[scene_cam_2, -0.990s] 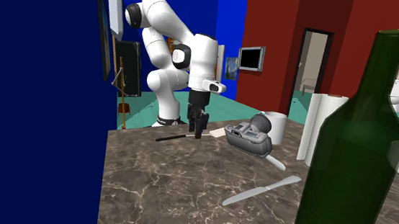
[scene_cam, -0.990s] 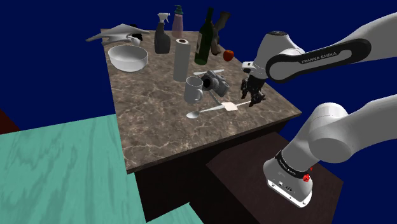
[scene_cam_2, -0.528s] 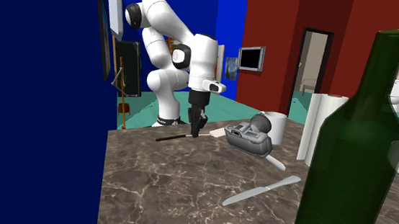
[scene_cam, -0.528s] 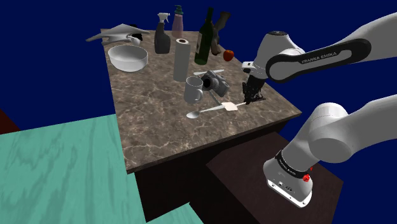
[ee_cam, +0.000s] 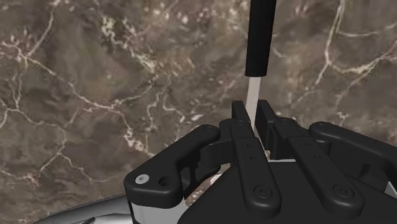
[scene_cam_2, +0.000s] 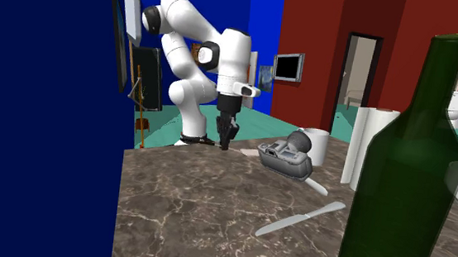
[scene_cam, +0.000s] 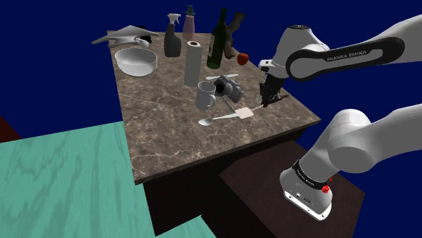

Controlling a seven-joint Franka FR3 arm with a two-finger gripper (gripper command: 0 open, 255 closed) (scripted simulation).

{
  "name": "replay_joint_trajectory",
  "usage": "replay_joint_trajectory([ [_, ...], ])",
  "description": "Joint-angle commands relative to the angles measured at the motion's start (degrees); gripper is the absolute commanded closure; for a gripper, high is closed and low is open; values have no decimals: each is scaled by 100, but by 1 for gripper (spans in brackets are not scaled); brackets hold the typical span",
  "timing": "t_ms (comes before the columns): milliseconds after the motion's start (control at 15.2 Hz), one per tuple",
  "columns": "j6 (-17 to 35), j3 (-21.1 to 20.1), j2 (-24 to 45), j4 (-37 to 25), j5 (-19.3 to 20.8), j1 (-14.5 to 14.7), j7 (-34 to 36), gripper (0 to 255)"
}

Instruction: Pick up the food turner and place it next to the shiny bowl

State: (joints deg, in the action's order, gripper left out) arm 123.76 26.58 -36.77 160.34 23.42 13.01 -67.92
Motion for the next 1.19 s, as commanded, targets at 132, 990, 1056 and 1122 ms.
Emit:
replay_joint_trajectory([
  [132,-402,-100,-200,-201,-88,14,-35,255],
  [990,-1564,-405,-615,-954,-358,78,-129,255],
  [1056,-1646,-426,-632,-1020,-377,84,-136,255],
  [1122,-1728,-446,-647,-1086,-396,90,-143,255],
])
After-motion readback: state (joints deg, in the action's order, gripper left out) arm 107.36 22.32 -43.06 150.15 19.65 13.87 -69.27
